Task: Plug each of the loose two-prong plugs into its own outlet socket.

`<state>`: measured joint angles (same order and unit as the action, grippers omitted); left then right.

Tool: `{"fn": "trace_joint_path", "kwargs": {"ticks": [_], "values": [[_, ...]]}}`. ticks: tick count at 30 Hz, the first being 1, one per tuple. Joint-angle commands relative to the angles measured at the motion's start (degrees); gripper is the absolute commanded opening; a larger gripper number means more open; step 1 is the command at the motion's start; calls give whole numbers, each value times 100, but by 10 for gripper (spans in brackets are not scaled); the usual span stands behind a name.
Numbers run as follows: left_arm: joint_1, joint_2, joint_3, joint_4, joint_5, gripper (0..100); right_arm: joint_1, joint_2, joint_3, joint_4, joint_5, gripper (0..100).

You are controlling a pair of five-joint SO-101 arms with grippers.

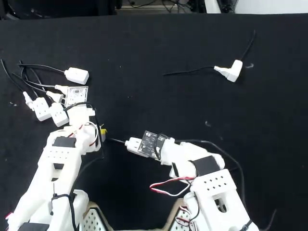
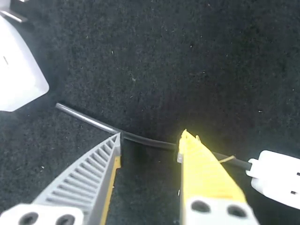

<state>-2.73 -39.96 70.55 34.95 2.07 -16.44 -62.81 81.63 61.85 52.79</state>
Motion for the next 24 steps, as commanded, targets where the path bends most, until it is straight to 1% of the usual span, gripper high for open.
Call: {"fn": "trace_joint_path", "kwargs": {"ticks": [1, 6, 11, 15, 19, 24], "values": [[-40, -132, -40, -53, 35, 202, -62, -101, -40, -123, -62, 129], [-40, -132, -40, -53, 35, 202, -62, 259, -22, -141, -88, 128], [-40, -123, -40, -53, 35, 202, -62, 1411, -813, -308, -484, 127], [-66, -123, -40, -53, 35, 202, -62, 2448, -1402, -466, -492, 127], [-66, -132, -40, -53, 35, 202, -62, 3257, -1684, -677, -475, 127], [-66, -132, -40, -44, 35, 202, -62, 3424, -1789, -782, -466, 127]]}}
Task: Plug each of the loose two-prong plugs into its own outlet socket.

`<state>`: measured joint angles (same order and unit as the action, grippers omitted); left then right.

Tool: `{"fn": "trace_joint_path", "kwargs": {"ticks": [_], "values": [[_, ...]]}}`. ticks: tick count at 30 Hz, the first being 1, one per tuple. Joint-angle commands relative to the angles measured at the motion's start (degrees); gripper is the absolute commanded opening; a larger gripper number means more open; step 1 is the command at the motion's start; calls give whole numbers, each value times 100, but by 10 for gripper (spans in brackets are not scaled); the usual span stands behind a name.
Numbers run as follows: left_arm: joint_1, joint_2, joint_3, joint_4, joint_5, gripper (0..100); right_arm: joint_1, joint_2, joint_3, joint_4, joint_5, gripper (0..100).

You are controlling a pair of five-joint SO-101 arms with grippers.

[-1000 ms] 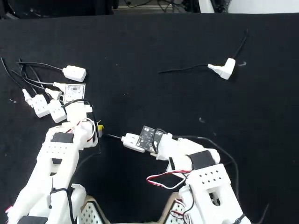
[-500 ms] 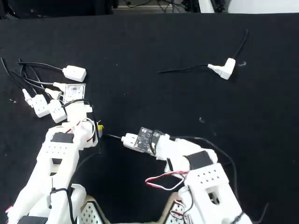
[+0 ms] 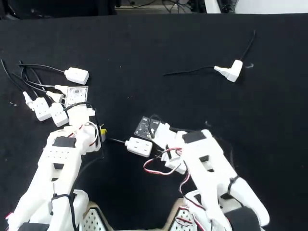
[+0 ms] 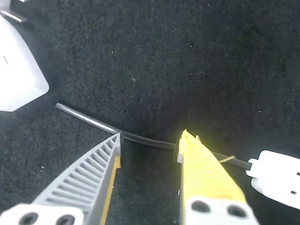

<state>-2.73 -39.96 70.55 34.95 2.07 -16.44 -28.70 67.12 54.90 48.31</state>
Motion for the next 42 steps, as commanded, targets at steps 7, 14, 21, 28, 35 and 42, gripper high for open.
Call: {"fn": "trace_joint_path", "kwargs": {"ticks": [7, 14, 21, 28, 35, 42], "values": [[-48, -132, -40, -44, 35, 202, -97, -681, -338, 343, -18, 127], [-48, -132, -40, -44, 35, 202, -97, -875, 154, 396, 281, 127], [-48, -132, -40, -44, 35, 202, -70, -875, 532, -211, 378, 127], [-57, -132, -40, -44, 35, 202, -70, -875, 514, -580, 387, 67], [-57, -132, -40, -44, 35, 202, 53, -901, 549, -475, 387, 15], [-57, -132, -40, -44, 35, 202, 404, -892, 567, -492, 387, 123]]}}
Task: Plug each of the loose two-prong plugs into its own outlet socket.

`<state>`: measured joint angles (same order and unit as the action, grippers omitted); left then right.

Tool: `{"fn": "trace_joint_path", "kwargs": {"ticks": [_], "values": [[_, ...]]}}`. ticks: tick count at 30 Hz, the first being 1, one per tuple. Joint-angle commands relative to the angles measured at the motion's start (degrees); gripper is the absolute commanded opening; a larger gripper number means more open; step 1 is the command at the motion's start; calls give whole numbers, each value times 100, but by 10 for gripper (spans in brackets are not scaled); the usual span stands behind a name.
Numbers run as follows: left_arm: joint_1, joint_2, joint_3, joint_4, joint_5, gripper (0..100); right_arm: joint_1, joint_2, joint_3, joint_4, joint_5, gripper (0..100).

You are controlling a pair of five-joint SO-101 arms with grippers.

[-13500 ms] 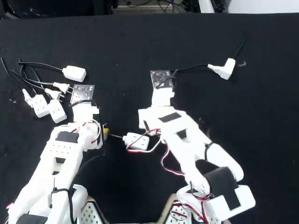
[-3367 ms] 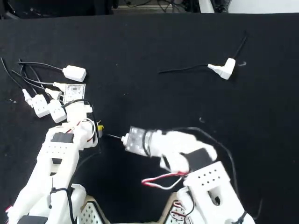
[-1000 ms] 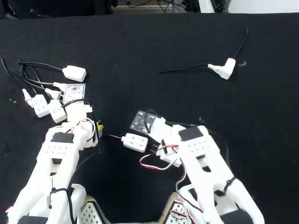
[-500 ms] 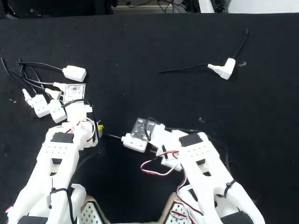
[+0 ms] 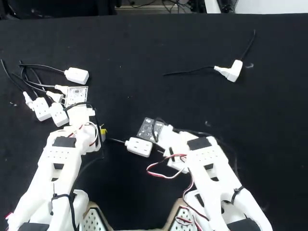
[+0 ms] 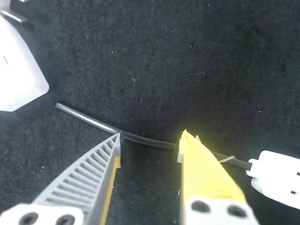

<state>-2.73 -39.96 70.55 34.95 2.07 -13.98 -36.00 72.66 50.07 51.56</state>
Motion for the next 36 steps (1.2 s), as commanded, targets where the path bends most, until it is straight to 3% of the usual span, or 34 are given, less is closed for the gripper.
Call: {"fn": "trace_joint_path", "kwargs": {"ticks": [1, 13, 21, 26, 29, 36], "values": [[-57, -132, -40, -44, 35, 202, 149, -154, 13, -9, 62, 123], [-57, -132, -40, -44, 35, 202, 149, -136, 233, 9, 826, 119], [-48, -132, -40, -44, 35, 202, 141, -171, 198, -18, 844, 119], [-48, -132, -40, -44, 35, 202, 132, -171, 198, -18, 862, 7], [-48, -132, -40, -44, 35, 202, 167, -180, 31, 44, 862, 10], [-48, -132, -40, -44, 26, 202, 158, -585, -1385, 1345, 703, 11]]}}
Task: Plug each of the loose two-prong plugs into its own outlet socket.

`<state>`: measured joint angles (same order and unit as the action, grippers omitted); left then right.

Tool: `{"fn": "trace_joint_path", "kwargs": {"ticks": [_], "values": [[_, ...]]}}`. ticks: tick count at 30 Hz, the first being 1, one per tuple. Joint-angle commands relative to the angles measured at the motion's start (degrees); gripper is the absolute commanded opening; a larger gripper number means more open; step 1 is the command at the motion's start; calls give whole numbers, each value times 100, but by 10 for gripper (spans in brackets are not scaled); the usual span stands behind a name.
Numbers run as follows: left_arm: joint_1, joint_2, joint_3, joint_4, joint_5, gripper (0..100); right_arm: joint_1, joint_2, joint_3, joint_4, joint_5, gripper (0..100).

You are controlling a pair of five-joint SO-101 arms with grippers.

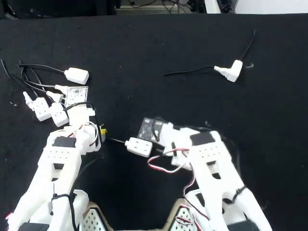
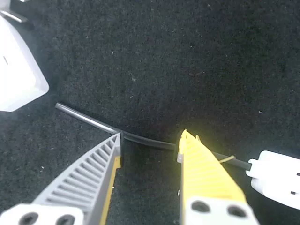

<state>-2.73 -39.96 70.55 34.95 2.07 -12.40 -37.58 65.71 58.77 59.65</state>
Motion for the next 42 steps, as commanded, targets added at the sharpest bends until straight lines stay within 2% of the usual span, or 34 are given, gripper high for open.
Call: {"fn": "trace_joint_path", "kwargs": {"ticks": [1, 3, 6, 10, 18, 26, 30, 35, 38, 42], "values": [[-40, -132, -4, -44, 26, 202, -70, -593, -804, 598, -264, 11], [-31, -141, 4, -35, 18, 202, -273, -1007, -963, 756, -659, 11], [-31, -176, -207, 440, 18, 202, -703, -1692, -971, 686, -1222, 11], [-40, -686, -242, 853, 26, 202, -1459, -2185, -558, -62, -1925, 11], [-92, -3323, 804, 897, 26, 202, -1626, -1138, -673, -1275, -2848, 11], [-84, -5363, 1314, 1538, 18, 204, -2400, 927, -1684, -1503, -2963, 11], [-40, -6022, 1587, 1653, 26, 205, -2505, 1648, -1666, -2242, -3341, 11], [92, -6479, 1833, 1626, 35, 206, -2488, 1569, -1402, -2585, -3516, 11], [444, -6418, 1868, 1609, 35, 206, -2505, 1182, -1191, -2664, -3666, 11], [541, -6409, 1991, 1310, 185, 205, -2505, 505, -796, -2787, -4018, 11]]}}
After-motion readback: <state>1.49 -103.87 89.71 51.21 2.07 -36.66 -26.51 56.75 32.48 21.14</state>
